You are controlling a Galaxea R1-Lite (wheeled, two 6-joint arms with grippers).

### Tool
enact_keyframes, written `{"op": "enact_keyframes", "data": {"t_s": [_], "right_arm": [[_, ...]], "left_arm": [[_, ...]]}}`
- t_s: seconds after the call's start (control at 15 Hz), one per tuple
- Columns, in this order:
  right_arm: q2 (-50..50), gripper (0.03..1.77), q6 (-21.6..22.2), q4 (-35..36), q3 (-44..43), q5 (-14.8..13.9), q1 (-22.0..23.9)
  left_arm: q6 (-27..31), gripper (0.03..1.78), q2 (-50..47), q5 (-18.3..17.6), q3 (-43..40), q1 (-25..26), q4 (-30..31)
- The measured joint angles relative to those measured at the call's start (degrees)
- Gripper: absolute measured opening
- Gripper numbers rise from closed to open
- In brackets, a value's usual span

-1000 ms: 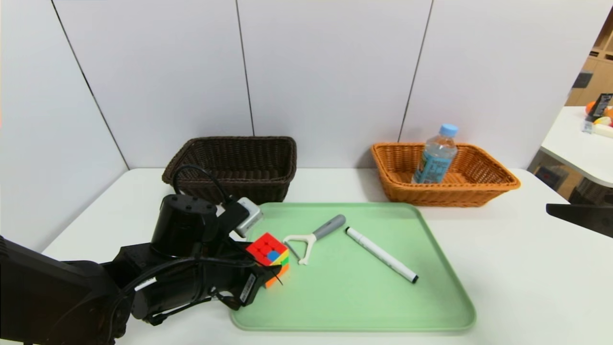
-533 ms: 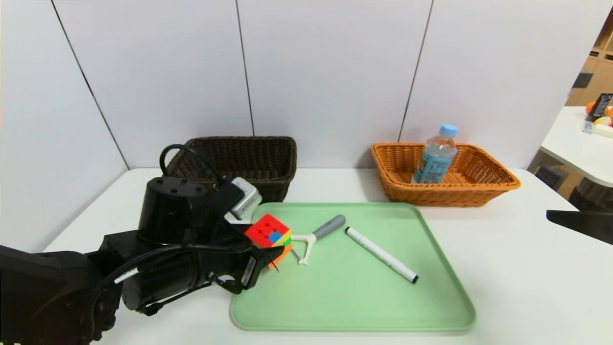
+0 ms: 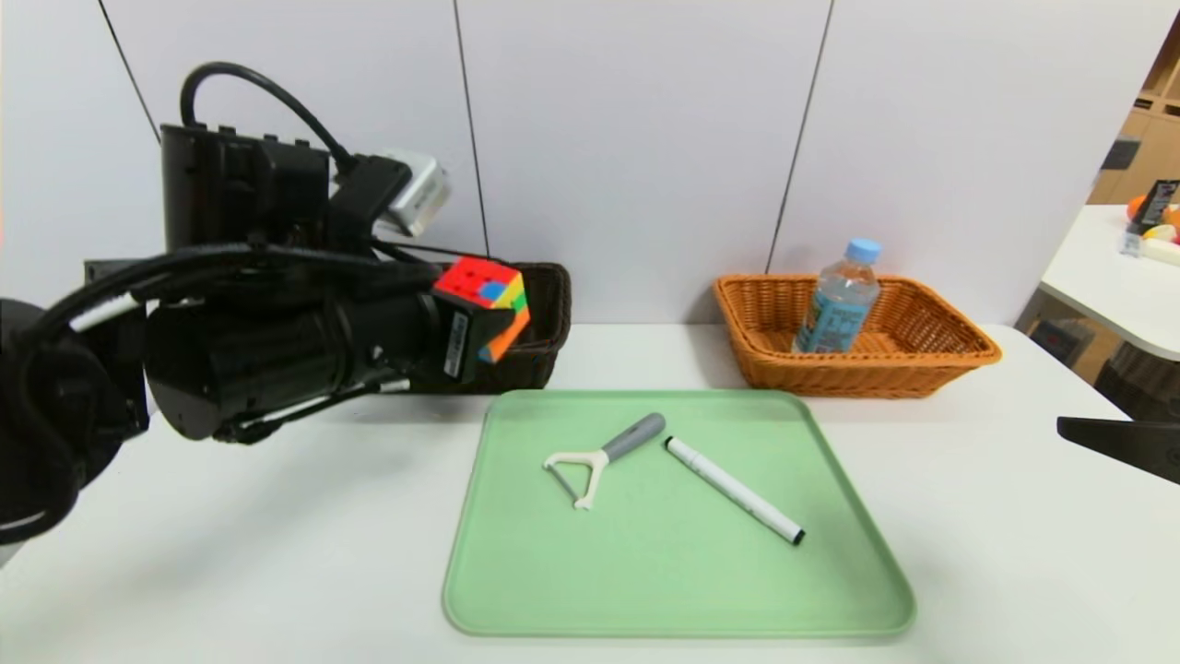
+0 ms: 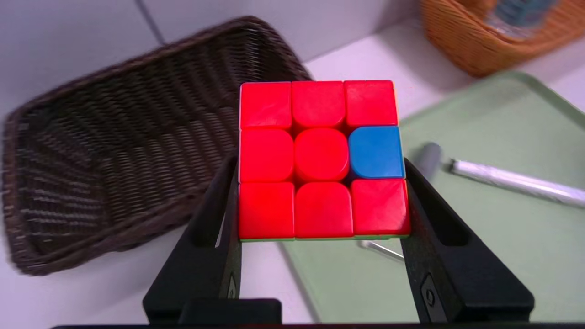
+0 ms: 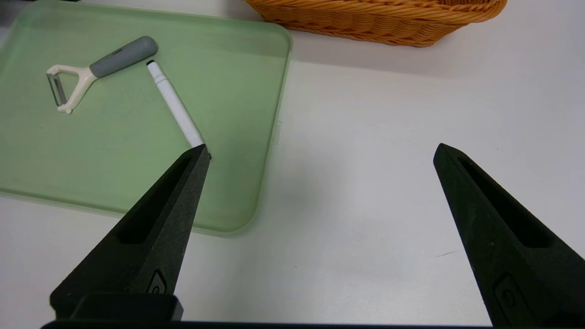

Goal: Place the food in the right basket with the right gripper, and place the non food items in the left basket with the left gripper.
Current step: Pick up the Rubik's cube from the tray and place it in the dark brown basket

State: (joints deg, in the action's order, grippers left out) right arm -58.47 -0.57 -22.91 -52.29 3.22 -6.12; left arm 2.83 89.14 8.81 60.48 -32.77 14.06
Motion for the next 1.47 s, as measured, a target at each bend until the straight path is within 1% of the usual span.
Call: {"op": "enact_keyframes", "data": {"t_s": [0.2,0.33,0.47,0.67,1.0,1.27,1.47], "right_arm": [[0.04,1.69,0.13,0.01,0.00,0.00,0.00],[0.10,1.69,0.24,0.01,0.04,0.00,0.00],[0.12,1.69,0.30,0.01,0.26,0.00,0.00],[0.20,1.69,0.30,0.09,0.96,0.00,0.00],[1.39,1.69,0.46,0.17,3.54,0.00,0.06],[2.22,1.69,0.48,0.20,4.47,-0.02,0.52],[2.40,1.69,0.48,0.28,4.55,0.00,0.74]], "left_arm": [[-0.18,0.96,4.00,1.96,7.08,6.31,-1.27],[-0.20,0.96,7.83,2.32,11.15,10.06,-1.39],[-0.22,0.96,12.15,2.45,15.13,12.70,-1.79],[-0.57,0.96,18.41,2.21,21.44,14.73,-6.57],[-4.28,0.96,27.81,1.93,32.44,16.59,-14.69],[-7.07,0.96,33.93,1.96,37.89,17.04,-17.34],[-7.86,0.96,36.83,1.99,39.17,17.59,-17.82]]}}
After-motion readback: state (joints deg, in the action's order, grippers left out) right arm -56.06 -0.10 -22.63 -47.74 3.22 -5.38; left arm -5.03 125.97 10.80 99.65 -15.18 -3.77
